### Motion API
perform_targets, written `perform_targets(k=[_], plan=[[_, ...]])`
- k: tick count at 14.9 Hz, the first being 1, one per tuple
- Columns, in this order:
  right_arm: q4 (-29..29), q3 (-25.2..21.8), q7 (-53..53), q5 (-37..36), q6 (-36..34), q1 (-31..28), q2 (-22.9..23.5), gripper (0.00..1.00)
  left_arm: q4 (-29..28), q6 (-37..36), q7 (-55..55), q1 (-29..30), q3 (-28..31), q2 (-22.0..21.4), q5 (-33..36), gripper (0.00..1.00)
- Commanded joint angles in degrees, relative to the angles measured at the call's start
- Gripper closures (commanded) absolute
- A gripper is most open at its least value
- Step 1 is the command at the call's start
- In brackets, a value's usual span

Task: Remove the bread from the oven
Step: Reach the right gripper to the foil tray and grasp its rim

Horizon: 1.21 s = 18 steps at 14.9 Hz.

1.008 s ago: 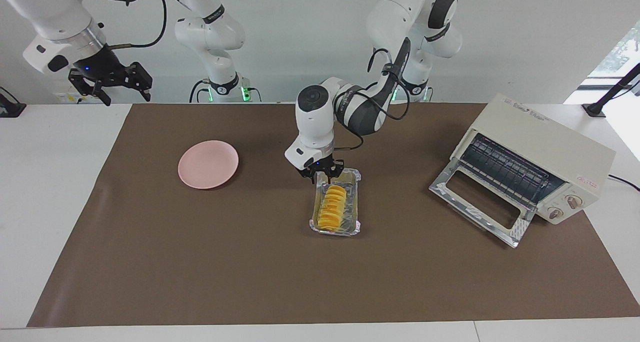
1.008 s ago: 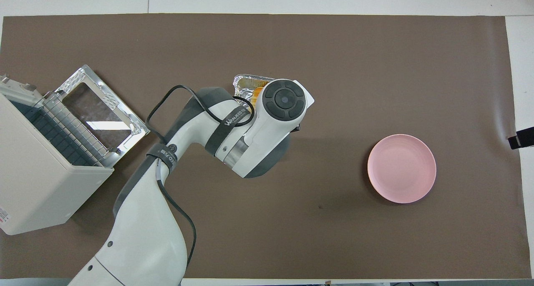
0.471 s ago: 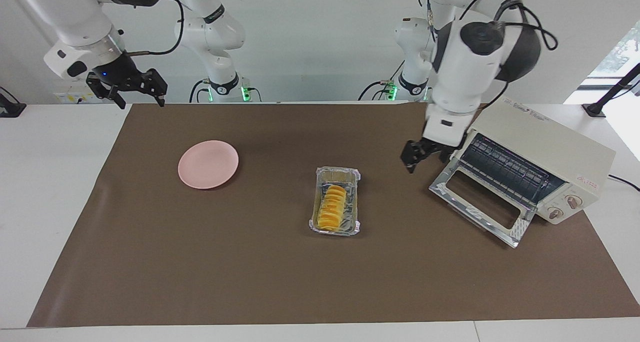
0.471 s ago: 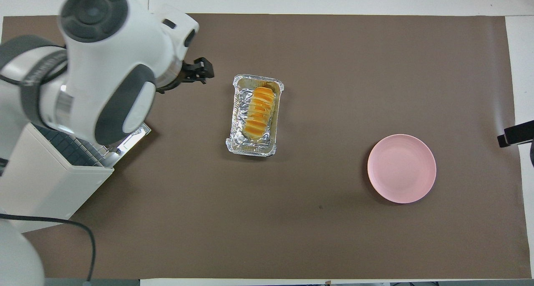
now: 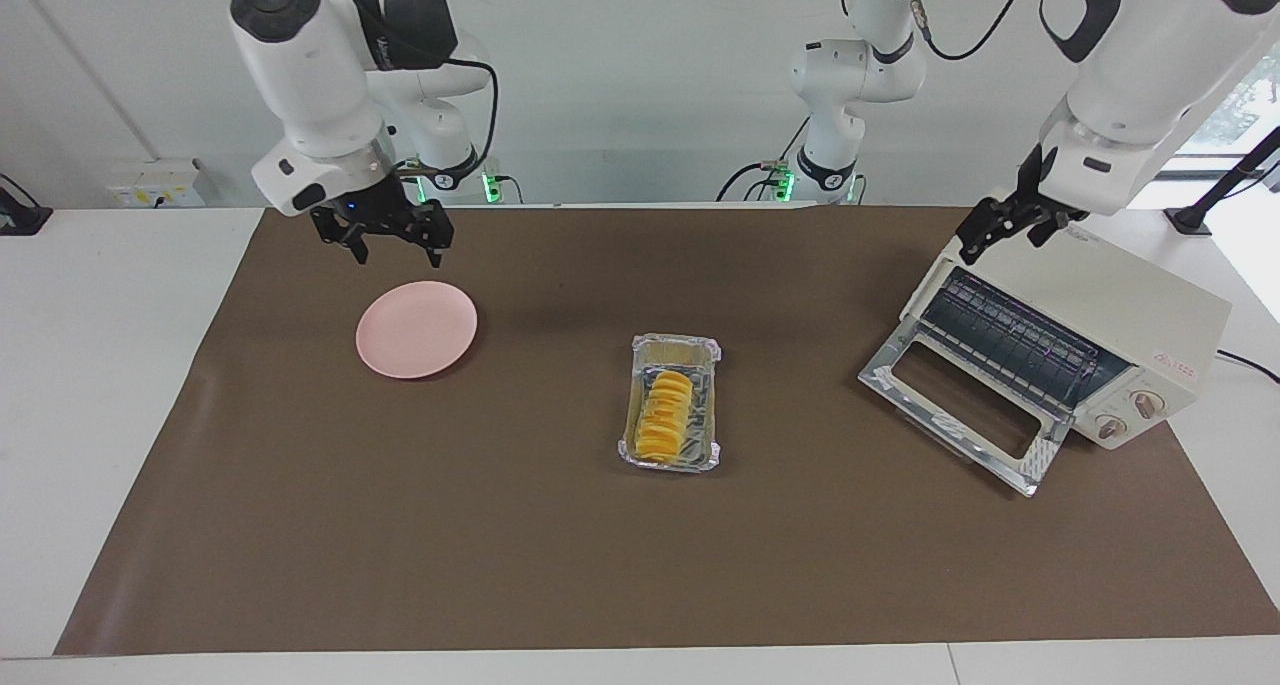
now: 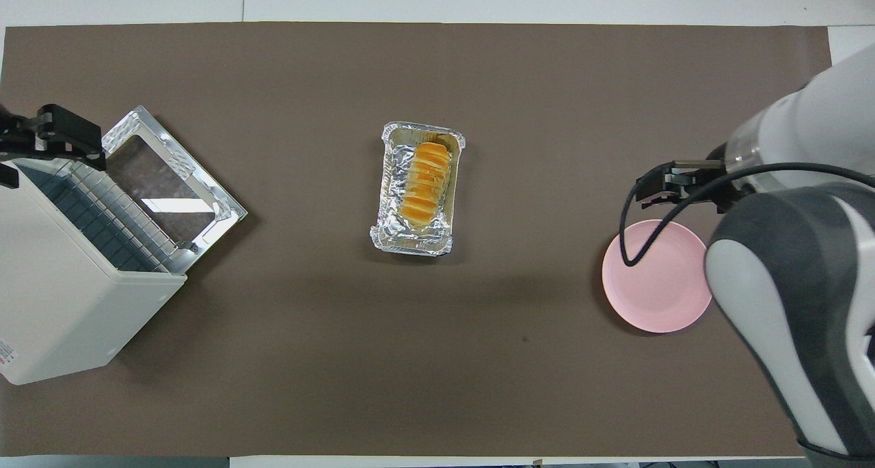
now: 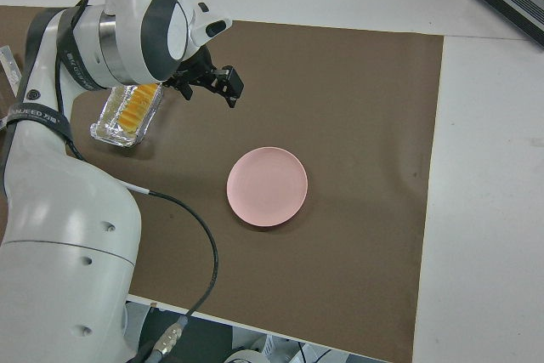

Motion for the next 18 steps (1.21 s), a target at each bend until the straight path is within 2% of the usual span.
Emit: perform_targets(k=[1,5,8,9,12,16,18], plan=[[1.24,-0.25,8.12,0.43,5.21,4.45,5.70,0.00,-4.13,-0.09,10.26,1.17,-0.12,-3.13,-0.66,0.00],[6.43,-0.25,19.47,0.09,10.15,11.40,15.98,0.00,-5.80,0.08,12.15,1.52,0.31,-3.92,-0.66,0.00],[16.50,-0.60,29.05,-0.88,10.15,16.32,27.74,0.00,-6.43,-0.43,12.24,2.31,0.23,-4.45,-0.66,0.00],[18.72,-0.60,30.12,-1.06,10.24,16.60,30.30,0.00,-7.47,0.52,12.33,2.31,0.23,-4.89,-0.57,0.00],[18.57,-0.34,30.13,-0.36,14.53,16.60,31.12,0.00,-7.48,0.70,12.33,1.87,0.05,-4.89,-0.66,0.00],[18.39,-0.34,32.24,-1.14,19.54,18.18,34.81,0.00,-8.09,0.70,12.33,1.70,0.05,-3.49,-0.75,0.00],[16.82,-0.34,31.80,-1.76,20.08,18.44,34.72,0.00,-10.90,2.28,12.16,1.70,0.05,-3.57,-0.75,0.00]])
